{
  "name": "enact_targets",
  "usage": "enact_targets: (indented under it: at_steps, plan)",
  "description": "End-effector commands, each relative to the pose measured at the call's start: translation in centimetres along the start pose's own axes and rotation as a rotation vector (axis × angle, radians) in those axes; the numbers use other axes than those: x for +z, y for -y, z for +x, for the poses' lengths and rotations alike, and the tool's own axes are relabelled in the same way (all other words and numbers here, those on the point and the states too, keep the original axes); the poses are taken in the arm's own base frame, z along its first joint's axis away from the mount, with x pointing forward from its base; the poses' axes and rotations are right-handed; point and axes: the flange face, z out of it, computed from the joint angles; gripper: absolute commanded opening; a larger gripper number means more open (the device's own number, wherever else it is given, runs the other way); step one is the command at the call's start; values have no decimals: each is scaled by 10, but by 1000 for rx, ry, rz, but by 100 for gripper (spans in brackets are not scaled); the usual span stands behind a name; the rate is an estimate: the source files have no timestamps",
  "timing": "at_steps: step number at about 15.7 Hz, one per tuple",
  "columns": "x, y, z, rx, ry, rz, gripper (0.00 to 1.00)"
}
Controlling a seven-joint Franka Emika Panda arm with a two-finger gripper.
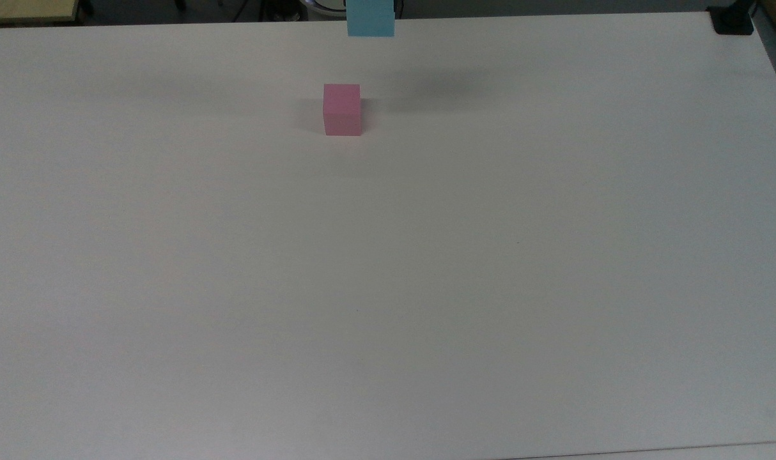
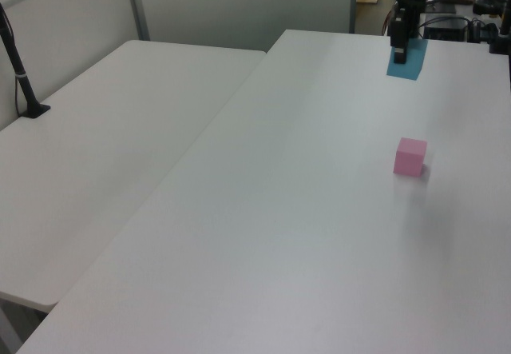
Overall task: Put blue cube on pink cube
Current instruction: 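Carry the light-blue cube over the pink cube, then lower the light-blue cube onto the top of the pink cube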
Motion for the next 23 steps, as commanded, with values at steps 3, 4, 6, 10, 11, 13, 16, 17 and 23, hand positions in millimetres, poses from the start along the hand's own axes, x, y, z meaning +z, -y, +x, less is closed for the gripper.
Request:
enact_targets:
  at_steps: [3, 4, 6, 10, 11, 13, 16, 17, 23]
  plan:
    - [48, -10, -28, -15, 10, 2, 27]
    - [62, -14, -28, -7, 14, 4, 27]
    - [91, -16, -25, -3, 6, 6, 27]
    - [148, -22, -18, 8, 7, 5, 27]
    - [162, -21, -16, 6, 20, 1, 27]
    - [177, -25, -9, 13, 30, -10, 27]
    - [184, -34, -6, 20, 40, -23, 28]
    - [185, -34, -5, 18, 41, -23, 30]
    - [197, -33, -3, -5, 65, -31, 53]
